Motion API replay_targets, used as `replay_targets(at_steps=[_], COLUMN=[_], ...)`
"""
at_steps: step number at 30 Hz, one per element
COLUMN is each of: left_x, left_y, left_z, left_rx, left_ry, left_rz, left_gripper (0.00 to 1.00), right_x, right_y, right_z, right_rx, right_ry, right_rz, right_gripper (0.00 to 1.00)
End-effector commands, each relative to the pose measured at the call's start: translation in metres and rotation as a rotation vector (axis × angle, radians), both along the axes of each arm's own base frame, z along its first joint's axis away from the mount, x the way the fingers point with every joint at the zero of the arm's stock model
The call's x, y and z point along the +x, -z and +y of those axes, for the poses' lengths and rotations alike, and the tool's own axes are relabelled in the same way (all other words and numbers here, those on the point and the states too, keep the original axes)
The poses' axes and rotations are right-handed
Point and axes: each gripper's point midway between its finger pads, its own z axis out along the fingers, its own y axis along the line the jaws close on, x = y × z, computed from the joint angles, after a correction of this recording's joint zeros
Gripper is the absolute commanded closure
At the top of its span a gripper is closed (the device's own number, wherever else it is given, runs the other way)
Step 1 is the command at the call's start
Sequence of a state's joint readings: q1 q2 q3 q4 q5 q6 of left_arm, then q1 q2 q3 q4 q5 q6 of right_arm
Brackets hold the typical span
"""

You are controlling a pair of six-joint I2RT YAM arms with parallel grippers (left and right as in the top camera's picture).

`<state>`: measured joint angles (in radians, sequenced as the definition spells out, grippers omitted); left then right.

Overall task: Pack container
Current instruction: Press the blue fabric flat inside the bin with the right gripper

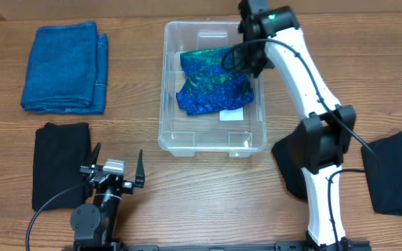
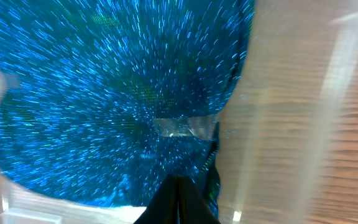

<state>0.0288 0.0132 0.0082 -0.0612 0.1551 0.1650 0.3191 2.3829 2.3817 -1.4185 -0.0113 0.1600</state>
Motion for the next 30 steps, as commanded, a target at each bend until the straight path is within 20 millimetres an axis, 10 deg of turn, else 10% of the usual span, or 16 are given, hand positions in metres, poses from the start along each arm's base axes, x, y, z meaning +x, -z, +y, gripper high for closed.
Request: replay_targets(at_steps=[1, 30], left_x=[0.000, 0.000], left_y=[0.000, 0.000], left_z=[0.002, 0.002], left_rx=[0.015, 0.014], left_ry=[-0.011, -0.011], left_rz=[-0.005, -0.005], left_gripper=[0.00, 0.00], right_x=[-0.008, -0.035], right_y=[0.012, 0.068], right_z=[0.017, 0.127], right_rx=[-0.019, 0.197], right_ry=[-0.033, -0.159], right_rz=[0.027, 0.131], right_gripper=[0.96, 0.96])
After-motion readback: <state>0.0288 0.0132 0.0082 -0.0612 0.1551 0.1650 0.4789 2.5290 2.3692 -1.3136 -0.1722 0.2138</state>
